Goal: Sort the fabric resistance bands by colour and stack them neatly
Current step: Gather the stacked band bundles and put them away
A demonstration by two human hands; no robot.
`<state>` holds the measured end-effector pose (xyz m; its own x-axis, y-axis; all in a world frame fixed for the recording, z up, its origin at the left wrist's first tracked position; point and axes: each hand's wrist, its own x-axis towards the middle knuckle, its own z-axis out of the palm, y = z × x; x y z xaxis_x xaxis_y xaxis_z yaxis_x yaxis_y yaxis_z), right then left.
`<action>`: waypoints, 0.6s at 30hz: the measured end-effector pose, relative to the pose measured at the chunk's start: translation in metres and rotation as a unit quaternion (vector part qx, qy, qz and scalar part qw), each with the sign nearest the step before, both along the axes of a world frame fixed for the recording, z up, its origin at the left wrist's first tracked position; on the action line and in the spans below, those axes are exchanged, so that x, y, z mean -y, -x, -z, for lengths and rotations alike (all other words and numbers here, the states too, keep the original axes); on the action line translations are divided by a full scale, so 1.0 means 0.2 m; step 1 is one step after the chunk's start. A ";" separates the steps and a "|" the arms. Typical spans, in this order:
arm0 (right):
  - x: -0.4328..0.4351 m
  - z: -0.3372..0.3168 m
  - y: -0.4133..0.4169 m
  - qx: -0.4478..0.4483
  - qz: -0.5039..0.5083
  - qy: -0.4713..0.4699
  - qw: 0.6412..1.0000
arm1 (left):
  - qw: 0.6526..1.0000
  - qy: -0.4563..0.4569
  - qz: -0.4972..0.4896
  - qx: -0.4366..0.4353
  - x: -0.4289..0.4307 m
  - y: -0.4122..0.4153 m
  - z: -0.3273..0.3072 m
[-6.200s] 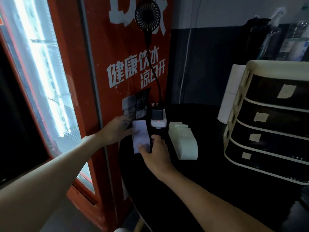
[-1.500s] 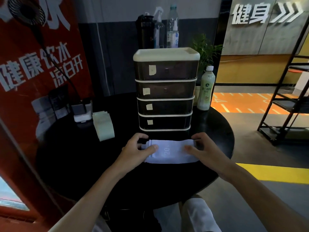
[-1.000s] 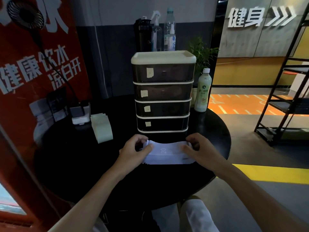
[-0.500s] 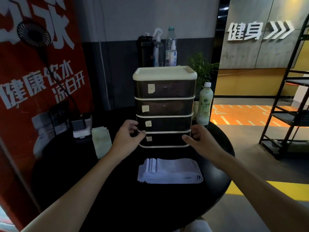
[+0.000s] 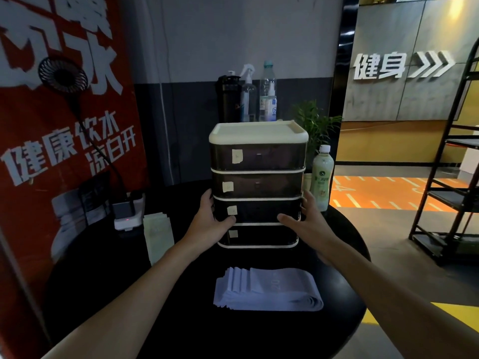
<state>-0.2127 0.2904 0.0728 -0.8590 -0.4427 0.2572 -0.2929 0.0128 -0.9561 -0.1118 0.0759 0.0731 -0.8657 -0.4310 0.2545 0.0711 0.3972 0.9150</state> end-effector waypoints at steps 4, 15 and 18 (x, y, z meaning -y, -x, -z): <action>-0.02 -0.02 -0.04 -0.001 0.005 0.010 1.000 | 1.000 0.008 -0.006 -0.004 0.00 -0.04 0.00; -0.15 0.04 -0.19 -0.027 0.003 -0.001 1.000 | 0.997 0.062 -0.012 -0.033 -0.07 -0.26 0.05; -0.18 0.06 -0.21 -0.038 0.005 -0.005 0.999 | 0.997 0.074 -0.010 -0.035 -0.10 -0.30 0.05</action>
